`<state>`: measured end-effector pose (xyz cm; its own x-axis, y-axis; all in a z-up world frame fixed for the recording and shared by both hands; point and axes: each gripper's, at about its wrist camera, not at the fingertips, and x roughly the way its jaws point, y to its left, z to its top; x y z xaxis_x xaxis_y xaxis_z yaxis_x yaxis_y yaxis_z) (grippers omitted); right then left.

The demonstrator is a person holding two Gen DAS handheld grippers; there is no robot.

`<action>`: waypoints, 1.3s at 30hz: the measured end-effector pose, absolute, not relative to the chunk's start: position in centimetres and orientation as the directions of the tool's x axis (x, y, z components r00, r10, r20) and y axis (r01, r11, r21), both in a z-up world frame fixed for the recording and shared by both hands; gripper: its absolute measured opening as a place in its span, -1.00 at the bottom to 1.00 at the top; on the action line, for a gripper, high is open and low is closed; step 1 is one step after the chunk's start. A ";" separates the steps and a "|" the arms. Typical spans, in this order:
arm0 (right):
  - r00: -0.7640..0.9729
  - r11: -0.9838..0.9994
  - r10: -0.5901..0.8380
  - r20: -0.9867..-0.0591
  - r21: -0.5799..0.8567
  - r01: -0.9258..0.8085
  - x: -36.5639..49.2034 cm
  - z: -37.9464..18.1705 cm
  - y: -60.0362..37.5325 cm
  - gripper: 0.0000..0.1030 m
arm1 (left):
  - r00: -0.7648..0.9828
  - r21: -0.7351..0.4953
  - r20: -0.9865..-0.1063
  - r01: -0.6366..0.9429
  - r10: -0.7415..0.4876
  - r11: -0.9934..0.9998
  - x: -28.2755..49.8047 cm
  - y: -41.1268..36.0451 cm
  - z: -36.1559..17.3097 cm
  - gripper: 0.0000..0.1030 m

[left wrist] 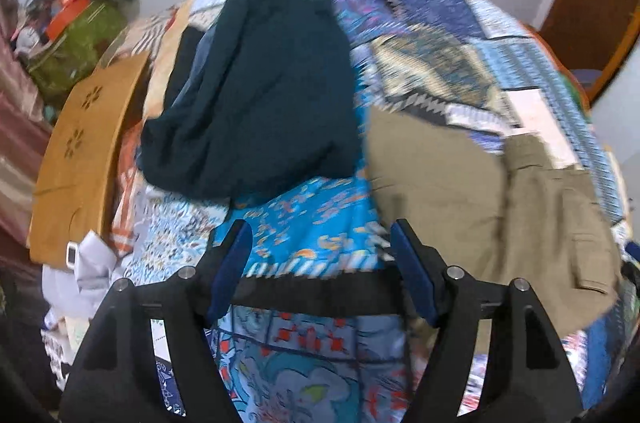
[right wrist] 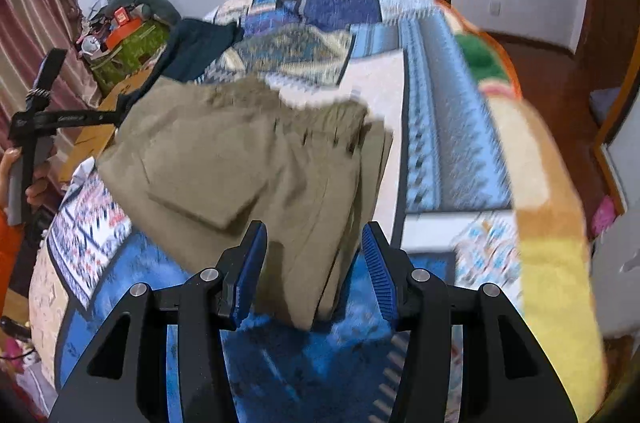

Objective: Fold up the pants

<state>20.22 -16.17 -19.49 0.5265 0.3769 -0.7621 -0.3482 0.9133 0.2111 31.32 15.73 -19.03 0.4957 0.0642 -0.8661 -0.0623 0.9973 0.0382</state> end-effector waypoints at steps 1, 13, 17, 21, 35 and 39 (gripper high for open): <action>0.537 0.913 0.378 -0.754 0.209 -0.350 20.4 -19.1 -16.1 -0.11 | 0.515 0.029 -0.856 -0.036 0.044 0.999 31.1 14.9 -18.2 0.38; 0.499 0.859 0.489 -0.716 0.295 -0.419 23.9 -18.7 -11.7 -0.03 | 0.503 -0.070 -0.848 0.207 -0.167 0.976 32.1 4.4 -17.7 0.62; 0.416 0.849 0.493 -0.764 0.317 -0.424 24.4 -21.2 -10.7 -0.03 | 0.414 -0.076 -0.893 0.251 -0.178 0.965 32.7 2.6 -20.9 0.62; 0.403 0.846 0.501 -0.766 0.336 -0.414 23.9 -22.3 -11.0 0.05 | 0.341 -0.074 -0.926 0.261 -0.164 0.962 32.6 2.4 -23.6 0.67; 0.411 0.852 0.500 -0.762 0.351 -0.388 20.9 -21.8 -13.7 0.09 | 0.401 -0.066 -0.903 0.225 -0.155 0.972 29.0 6.2 -22.3 0.75; 0.438 0.872 0.464 -0.770 0.309 -0.380 20.0 -21.4 -14.0 0.09 | 0.435 -0.056 -0.889 0.204 -0.142 0.977 28.0 7.4 -21.1 0.74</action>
<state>20.04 -13.95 -21.41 0.4376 0.4637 -0.7704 -0.3799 0.8719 0.3090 28.00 7.41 -21.12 0.4346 -0.1417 -0.8894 0.2041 0.9773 -0.0560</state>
